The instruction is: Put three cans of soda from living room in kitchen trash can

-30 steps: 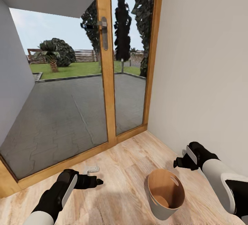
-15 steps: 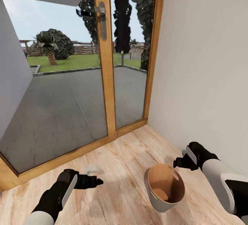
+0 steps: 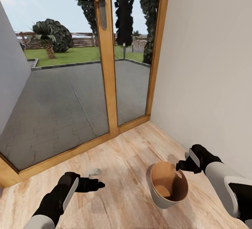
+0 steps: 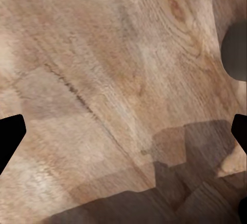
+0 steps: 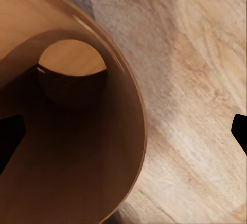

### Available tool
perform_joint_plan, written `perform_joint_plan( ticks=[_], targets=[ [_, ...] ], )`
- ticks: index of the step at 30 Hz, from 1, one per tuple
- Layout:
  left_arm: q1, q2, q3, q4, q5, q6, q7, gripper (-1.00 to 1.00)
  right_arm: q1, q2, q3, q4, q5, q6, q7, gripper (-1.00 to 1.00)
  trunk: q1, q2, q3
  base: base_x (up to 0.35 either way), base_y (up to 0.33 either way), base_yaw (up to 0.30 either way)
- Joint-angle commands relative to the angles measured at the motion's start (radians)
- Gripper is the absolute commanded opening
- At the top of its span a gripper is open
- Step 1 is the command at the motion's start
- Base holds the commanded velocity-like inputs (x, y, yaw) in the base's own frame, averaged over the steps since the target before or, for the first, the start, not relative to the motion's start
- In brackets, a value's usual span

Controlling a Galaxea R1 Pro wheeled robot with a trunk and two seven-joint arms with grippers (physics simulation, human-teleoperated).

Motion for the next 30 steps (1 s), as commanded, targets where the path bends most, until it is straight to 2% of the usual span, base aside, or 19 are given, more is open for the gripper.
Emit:
perform_joint_plan(
  ticks=[1,17,23,30],
  targets=[
    [0.000,0.000,0.000,0.000,0.000,0.000,0.000,1.00,0.000,0.000,0.000,0.000,0.000,0.000,0.000,1.00,0.000,0.000,-0.004,0.000,0.000,0.000],
    [0.000,0.000,-0.001,-0.002,0.000,0.000,0.000,1.00,0.001,0.001,0.001,-0.001,0.000,-0.001,-0.002,1.00,0.008,-0.004,-0.066,0.000,0.000,0.000],
    [0.000,0.000,-0.001,-0.002,0.000,-0.001,0.000,1.00,0.001,0.000,0.001,-0.001,0.000,-0.001,-0.002,1.00,0.008,-0.004,-0.066,0.000,0.000,0.000],
    [0.000,0.000,-0.001,-0.002,0.000,-0.001,0.000,1.00,0.001,0.001,0.001,-0.002,0.000,-0.001,-0.002,1.00,0.011,-0.006,-0.093,0.000,0.000,0.000]
  ],
)
